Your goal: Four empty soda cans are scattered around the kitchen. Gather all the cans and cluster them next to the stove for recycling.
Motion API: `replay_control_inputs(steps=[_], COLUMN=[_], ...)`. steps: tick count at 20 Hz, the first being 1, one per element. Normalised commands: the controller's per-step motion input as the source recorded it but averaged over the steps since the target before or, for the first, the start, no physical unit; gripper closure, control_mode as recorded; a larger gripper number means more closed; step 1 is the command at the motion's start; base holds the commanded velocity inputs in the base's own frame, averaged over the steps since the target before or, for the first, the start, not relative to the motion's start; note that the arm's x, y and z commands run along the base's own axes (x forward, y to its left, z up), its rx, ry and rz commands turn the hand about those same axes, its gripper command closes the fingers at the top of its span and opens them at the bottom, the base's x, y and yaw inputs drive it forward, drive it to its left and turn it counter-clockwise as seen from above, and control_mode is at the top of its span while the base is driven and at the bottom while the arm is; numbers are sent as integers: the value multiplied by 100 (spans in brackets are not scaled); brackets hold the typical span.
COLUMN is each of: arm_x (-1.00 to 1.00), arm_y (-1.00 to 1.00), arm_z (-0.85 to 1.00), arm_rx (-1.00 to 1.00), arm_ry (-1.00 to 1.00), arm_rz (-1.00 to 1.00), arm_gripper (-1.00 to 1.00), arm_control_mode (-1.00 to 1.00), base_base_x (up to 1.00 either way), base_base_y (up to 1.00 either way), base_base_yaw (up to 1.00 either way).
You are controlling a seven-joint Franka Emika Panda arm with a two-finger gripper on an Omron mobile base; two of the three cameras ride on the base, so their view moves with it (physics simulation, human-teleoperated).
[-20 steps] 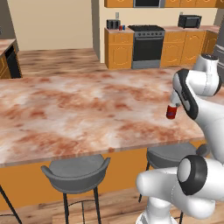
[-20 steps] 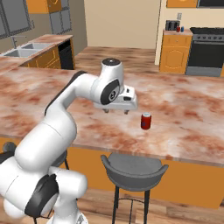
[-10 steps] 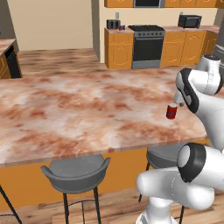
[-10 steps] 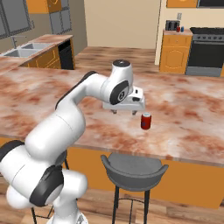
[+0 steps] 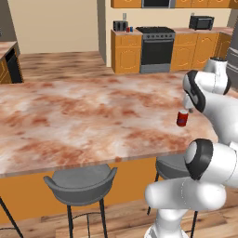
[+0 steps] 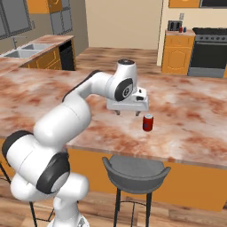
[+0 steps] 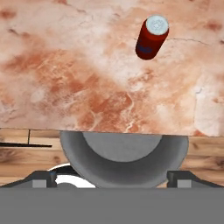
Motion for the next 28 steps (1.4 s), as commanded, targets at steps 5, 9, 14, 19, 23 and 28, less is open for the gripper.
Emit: replay_control_inputs(steps=[5,9,14,19,23,28], arm_x=[20,17,24,27,31,26], arm_y=[-10,-15,-6,-1,-6,-12], arm_z=[-16,-24,-27,-13,-6,-5], arm_rx=[0,0,0,0,0,0], arm_ry=[7,3,0,0,0,1], arm_rz=[0,0,0,0,0,0], arm_gripper=[-100,-100,-100,-100,-100,-100], arm_control_mode=[-100,-100,-100,-100,-100,-100], base_base_x=[0,0,0,0,0,0], base_base_y=[0,0,0,0,0,0], base_base_yaw=[0,0,0,0,0,0])
